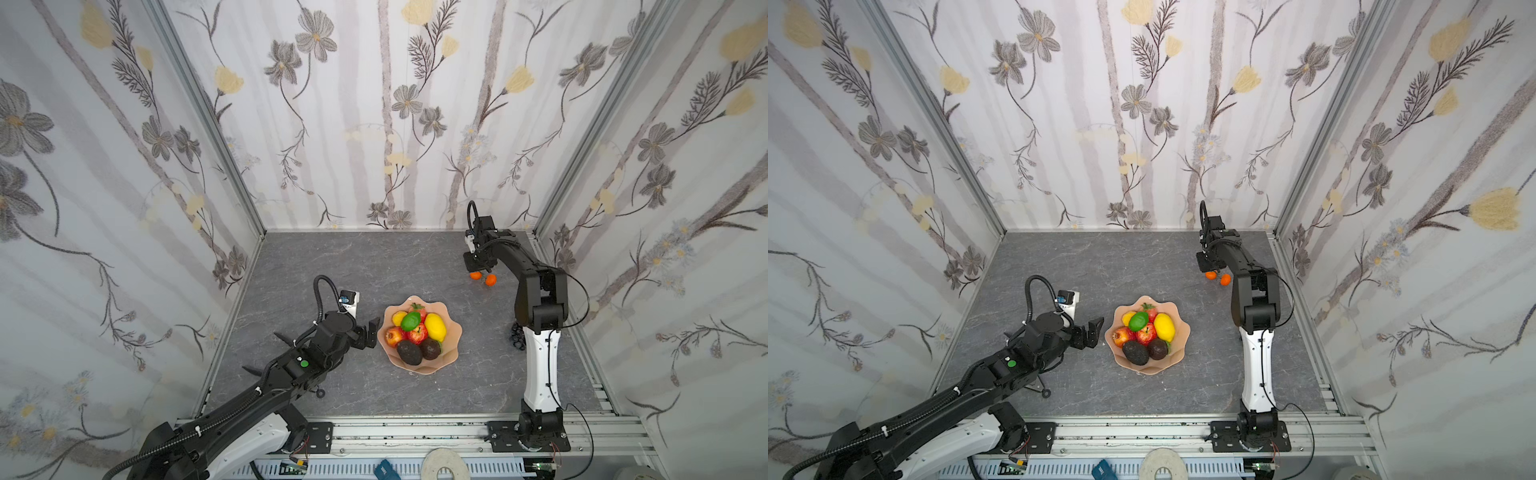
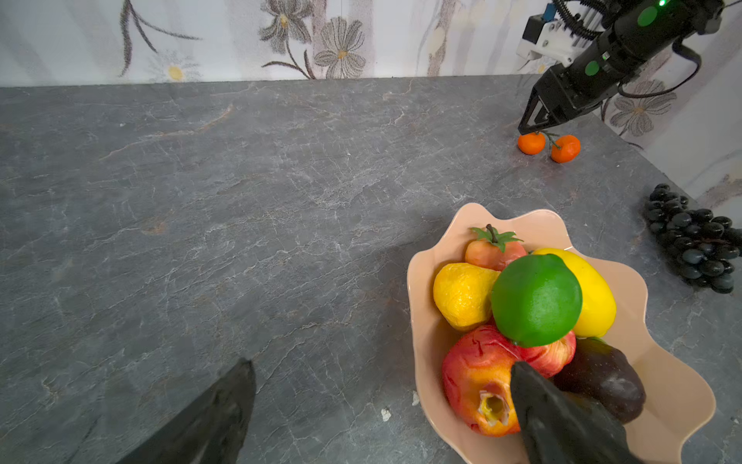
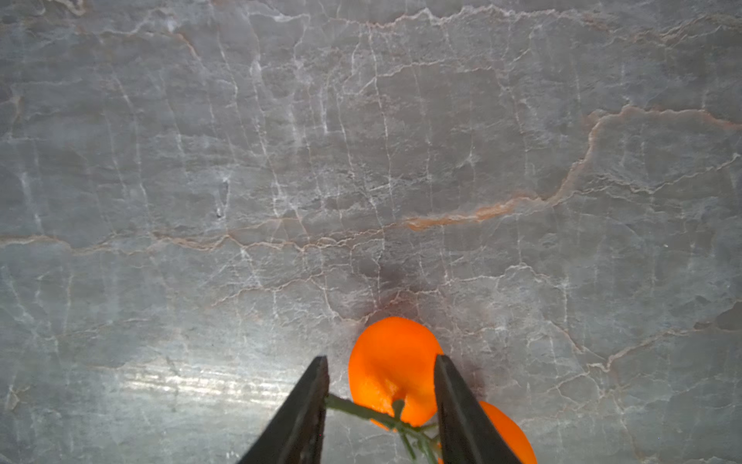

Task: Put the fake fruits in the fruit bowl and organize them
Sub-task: 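Withdraw the left gripper while the right gripper descends over the orange tangerines, then close the right gripper on the tangerine stem and lift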

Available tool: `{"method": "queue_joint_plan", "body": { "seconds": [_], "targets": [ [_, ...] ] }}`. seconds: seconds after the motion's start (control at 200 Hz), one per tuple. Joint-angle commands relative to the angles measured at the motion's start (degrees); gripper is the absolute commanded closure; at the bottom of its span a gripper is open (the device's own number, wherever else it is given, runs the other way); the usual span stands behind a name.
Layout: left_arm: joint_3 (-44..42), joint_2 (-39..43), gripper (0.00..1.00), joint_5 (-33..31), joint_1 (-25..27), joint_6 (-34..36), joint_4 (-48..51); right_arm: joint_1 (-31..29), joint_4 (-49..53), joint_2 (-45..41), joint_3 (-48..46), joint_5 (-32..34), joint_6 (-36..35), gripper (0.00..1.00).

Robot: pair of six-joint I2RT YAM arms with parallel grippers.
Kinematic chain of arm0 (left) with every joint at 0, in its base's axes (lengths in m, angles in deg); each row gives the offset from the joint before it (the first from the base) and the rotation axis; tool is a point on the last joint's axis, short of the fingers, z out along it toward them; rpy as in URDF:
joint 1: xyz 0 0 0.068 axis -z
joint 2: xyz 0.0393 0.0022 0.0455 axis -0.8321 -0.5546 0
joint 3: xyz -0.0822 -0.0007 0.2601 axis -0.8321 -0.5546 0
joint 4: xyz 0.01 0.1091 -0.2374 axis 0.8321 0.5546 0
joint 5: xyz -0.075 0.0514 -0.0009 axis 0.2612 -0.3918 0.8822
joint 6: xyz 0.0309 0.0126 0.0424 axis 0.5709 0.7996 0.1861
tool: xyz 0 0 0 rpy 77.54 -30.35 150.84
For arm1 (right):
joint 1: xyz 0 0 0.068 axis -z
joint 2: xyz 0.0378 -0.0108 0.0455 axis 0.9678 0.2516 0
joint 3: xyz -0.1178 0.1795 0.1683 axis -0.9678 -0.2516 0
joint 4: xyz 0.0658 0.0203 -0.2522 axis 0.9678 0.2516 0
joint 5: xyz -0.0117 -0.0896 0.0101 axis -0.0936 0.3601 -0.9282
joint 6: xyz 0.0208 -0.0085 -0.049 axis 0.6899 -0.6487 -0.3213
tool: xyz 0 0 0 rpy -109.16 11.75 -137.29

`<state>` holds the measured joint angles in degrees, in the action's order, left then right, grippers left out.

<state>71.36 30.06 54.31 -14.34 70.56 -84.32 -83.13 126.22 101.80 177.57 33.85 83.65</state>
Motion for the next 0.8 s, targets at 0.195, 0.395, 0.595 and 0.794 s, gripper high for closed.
{"method": "queue_joint_plan", "body": {
  "seconds": [0.195,0.395,0.595,0.794],
  "targets": [
    [-1.6,1.8,0.0,1.4,-0.3,-1.5,-3.1,0.0,-0.2,0.2,1.0,0.4,1.5,0.82],
    [-1.7,1.3,0.0,1.4,-0.4,-1.5,-3.5,0.2,0.2,-0.1,1.0,1.6,2.3,0.94],
    [-1.9,1.6,0.0,1.2,-0.4,-1.4,-3.2,0.2,0.8,-2.5,0.1,1.5,3.1,1.0],
    [-1.9,1.5,0.0,0.5,-0.4,-2.0,-2.5,-0.3,-0.3,-8.2,-5.3,2.4,4.7,1.0]
  ]
}}
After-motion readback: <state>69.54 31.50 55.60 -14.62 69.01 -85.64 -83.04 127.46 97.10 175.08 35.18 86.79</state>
